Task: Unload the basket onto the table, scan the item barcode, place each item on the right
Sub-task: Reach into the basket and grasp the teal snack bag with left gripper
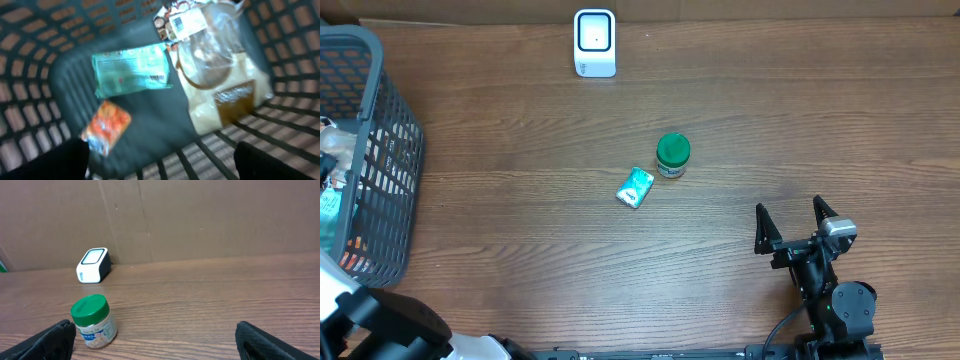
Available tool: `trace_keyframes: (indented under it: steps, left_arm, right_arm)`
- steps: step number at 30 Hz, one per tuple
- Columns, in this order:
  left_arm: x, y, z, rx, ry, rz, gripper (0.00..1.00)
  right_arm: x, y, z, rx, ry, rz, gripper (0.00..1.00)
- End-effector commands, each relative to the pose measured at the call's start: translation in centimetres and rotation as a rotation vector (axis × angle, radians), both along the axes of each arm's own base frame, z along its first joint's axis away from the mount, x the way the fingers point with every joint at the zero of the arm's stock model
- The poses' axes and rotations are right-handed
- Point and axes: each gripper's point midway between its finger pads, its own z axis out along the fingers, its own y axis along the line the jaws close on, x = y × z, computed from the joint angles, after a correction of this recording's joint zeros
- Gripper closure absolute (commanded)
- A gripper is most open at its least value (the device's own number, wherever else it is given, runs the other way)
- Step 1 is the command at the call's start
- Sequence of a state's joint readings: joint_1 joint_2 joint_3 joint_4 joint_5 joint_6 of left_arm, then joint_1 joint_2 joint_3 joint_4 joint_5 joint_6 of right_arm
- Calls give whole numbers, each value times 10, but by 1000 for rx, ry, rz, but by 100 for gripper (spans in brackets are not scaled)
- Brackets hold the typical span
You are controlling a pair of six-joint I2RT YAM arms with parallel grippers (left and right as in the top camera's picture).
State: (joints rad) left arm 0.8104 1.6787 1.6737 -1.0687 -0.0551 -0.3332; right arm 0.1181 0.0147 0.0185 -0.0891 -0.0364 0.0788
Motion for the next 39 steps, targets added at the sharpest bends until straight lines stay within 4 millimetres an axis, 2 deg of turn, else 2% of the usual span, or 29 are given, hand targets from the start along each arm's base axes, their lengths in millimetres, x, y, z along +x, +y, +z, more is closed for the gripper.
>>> trace_keyframes:
  steps: [1,6,10,14,15,18,23,32,36,38,39]
  left_arm:
    - [-3,11,-36,68,99,-190,4]
    - [8,24,-72,176,192,-433,15]
    - [9,33,-96,185,253,-469,21]
    - [6,46,-123,189,347,-495,14]
    - [5,48,-136,181,388,-543,13]
    - [7,49,-155,166,422,-602,12]
    - [8,50,-180,142,455,-653,12]
    - [9,57,-208,136,496,-684,24]
    - [9,56,-222,114,501,-691,35]
    - [8,53,-229,95,505,-691,47]
    - [6,52,-232,84,510,-693,58]
  right_arm:
    - [0,-2,-1,3,-8,-12,0]
    - [0,-2,-1,3,-8,-12,0]
    - [0,-2,-1,3,-8,-12,0]
    - [0,-2,-1,3,-8,-12,0]
    - [0,-2,-1,3,-8,-12,0]
    - [0,-2,-1,3,-8,-12,0]
    - [0,-2,-1,3,-8,-12,0]
    - [0,-2,-1,3,-8,-12,0]
    - [0,-2,-1,3,-8,-12,0]
    - [0,-2,-1,3,-8,-12,0]
    - [0,-2,-1,3,-8,-12,0]
